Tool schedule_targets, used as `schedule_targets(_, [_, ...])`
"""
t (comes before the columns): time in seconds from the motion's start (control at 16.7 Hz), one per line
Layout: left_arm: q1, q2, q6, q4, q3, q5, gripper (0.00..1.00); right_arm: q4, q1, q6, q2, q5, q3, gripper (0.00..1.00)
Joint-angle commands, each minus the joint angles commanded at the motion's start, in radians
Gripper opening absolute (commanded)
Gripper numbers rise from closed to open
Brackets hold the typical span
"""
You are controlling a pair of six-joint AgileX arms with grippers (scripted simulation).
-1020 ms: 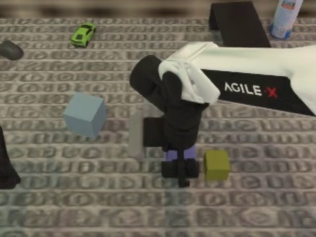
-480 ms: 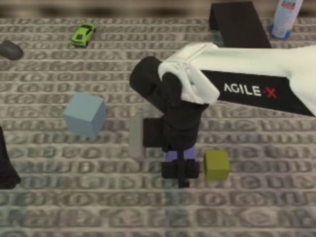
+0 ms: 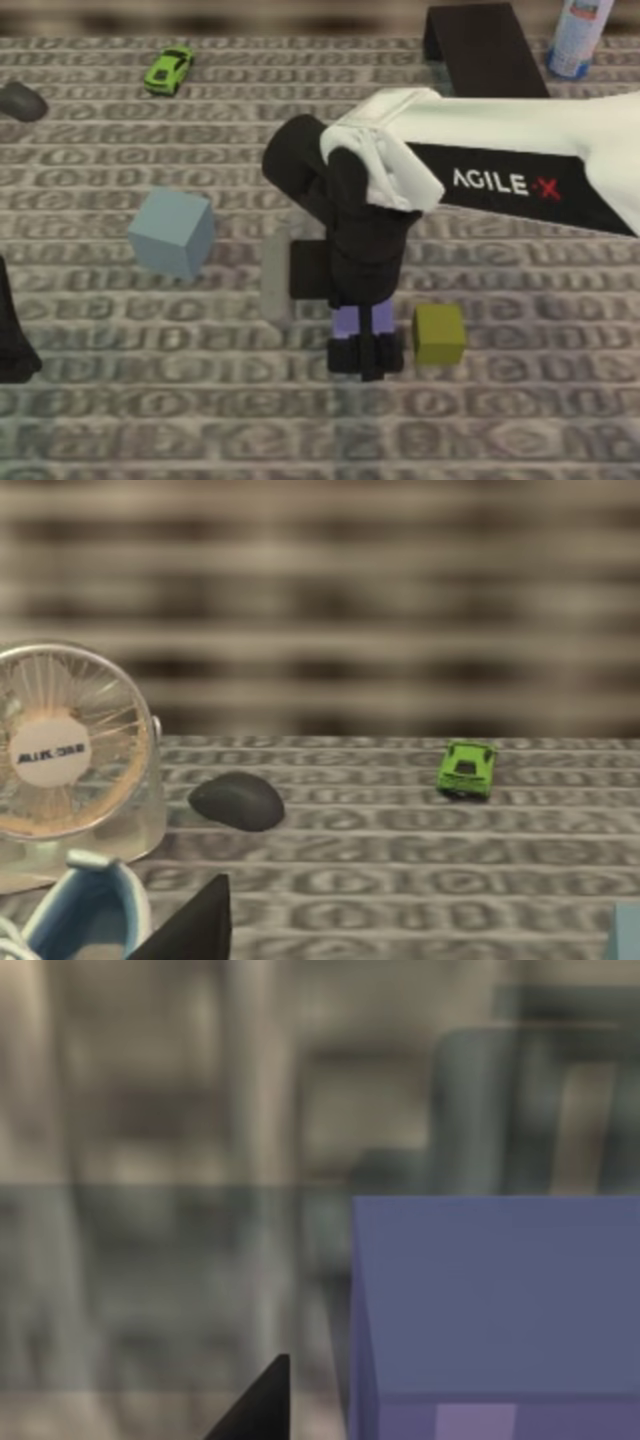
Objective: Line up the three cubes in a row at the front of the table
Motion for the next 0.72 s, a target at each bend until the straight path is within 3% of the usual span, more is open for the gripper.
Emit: schedule_targets(0.72, [0.0,0.0,0.0,0.0,0.0,0.0,1.0,-0.067,0.001,-0.001,-0.014,0.002,0.052,1.0])
